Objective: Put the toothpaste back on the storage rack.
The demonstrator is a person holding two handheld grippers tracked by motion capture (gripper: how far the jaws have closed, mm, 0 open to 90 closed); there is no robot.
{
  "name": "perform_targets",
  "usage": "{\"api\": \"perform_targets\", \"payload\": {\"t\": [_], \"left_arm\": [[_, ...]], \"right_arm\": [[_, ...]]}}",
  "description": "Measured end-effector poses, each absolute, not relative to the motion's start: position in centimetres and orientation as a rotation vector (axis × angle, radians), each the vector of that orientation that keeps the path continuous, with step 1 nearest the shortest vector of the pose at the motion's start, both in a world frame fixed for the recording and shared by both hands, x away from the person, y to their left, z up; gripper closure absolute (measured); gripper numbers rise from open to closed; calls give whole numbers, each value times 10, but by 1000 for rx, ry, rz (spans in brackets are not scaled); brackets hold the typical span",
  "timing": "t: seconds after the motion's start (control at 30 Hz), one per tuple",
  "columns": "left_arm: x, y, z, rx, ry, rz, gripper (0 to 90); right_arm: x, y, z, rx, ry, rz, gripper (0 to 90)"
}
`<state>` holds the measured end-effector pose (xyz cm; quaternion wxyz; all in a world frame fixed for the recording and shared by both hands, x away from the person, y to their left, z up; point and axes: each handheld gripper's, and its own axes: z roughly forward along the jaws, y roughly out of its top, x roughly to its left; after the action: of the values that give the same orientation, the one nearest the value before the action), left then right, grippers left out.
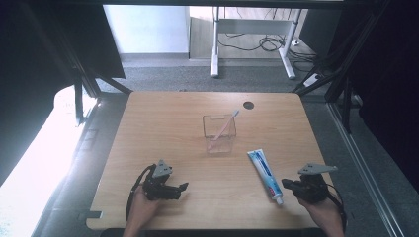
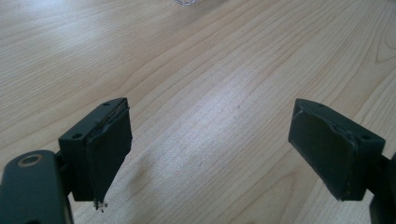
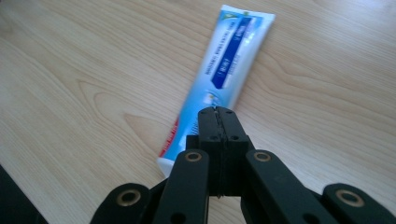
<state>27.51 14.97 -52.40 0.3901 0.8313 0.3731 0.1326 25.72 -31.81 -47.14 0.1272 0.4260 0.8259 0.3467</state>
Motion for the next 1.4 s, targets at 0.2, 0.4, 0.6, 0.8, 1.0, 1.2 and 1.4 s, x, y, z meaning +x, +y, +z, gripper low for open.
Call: {"api": "perform_targets", "payload": {"t": [0.2,0.4,0.6,0.8,1.0,1.2,1.4], "left_arm": [[275,151,-525,2113,951,337,137],[276,150,-525,2119,950,338,137],[275,151,-525,2116,951,339,137],[276,152,-525,2116,952,339,138],[276,151,-526,2116,953,339,138],[276,151,-526,2119,951,337,138],[276,151,-526,2117,953,337,138]], "right_arm": [[260,-299,-472,1186,2455,1029,900],[261,-281,-476,1138,2507,1038,900],[263,-268,-486,1112,2557,1020,900],[265,-266,-495,1121,2582,975,898],[266,-274,-501,1146,2580,930,896],[266,-281,-502,1164,2569,915,896],[267,-289,-501,1179,2564,905,889]]}}
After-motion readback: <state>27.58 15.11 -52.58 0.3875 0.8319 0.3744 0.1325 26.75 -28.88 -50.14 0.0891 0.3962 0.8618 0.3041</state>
